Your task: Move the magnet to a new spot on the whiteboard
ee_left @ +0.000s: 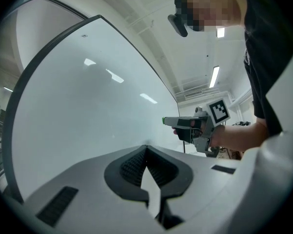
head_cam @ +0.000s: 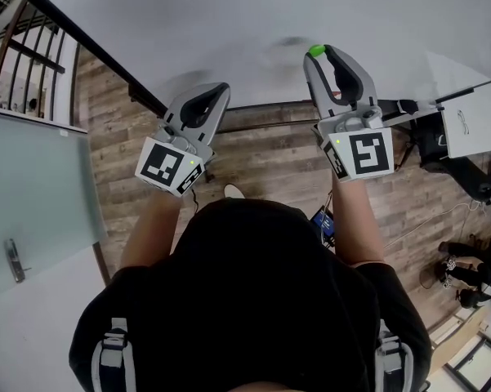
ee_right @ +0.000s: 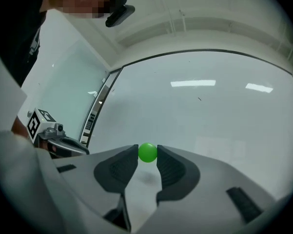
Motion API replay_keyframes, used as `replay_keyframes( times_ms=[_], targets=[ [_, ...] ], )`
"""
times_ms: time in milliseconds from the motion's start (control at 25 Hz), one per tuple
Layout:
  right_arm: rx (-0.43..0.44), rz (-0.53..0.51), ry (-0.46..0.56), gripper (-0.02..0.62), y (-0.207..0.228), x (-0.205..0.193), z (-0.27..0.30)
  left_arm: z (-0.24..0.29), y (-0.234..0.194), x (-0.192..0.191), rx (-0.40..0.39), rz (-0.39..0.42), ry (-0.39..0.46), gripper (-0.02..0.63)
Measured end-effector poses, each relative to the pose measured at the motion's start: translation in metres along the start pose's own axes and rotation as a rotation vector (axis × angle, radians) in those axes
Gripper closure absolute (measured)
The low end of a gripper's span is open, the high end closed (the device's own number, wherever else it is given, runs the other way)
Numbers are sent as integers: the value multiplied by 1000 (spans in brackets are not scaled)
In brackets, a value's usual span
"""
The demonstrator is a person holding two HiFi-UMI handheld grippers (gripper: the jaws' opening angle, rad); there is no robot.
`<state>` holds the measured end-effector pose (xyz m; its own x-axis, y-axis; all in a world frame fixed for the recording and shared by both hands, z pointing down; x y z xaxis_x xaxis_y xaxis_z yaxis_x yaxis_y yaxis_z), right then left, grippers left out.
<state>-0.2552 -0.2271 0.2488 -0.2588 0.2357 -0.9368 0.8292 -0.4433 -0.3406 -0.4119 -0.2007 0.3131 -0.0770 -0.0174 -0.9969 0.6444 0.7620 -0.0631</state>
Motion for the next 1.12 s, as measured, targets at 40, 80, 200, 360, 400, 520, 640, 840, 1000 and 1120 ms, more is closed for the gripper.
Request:
replay_keyframes(
  times_ms=[40,80,200,360,400,520,640,840,1000,1120],
  targets=[
    [8,17,-3,477,1,-3,-6,2,5,1,0,3,-1,604],
    [13,33,-8,477,4,-7,-13,5,10,1,-1,4,-3,604],
    [30,78,-23,477,16,-20,-35,17,31,3,-6,4,-9,604],
    [61,120,-35,477,21,-33,-62,25,55,3,-2,10,-8,604],
    [69,139,-39,477,19,-36,-69,24,60,2,-2,9,-11,604],
    [88,191,-48,477,14,-46,-88,26,77,0,-11,15,-24,604],
    [104,216,-48,477,7,-56,-104,28,91,-2,-10,12,-26,604],
    [141,248,-28,477,-10,-67,-129,25,114,-9,-27,-13,-22,604],
    [148,245,-36,477,-19,-73,-144,20,130,-20,-44,-6,-18,604],
    [159,249,-35,477,-20,-77,-155,17,140,-30,-45,-5,-33,604]
  ],
)
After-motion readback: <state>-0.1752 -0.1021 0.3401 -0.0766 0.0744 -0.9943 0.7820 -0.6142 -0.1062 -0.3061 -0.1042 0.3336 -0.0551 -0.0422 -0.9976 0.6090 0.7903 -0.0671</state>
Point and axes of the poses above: the fingertips, and each gripper's own axes: z forward along the fingers, y to its right, x out of its top, the point moved 2 cm from there along -z, backward along the fingers, and after that the axes turned 5 degrees about -z, right-handed, at the moved point
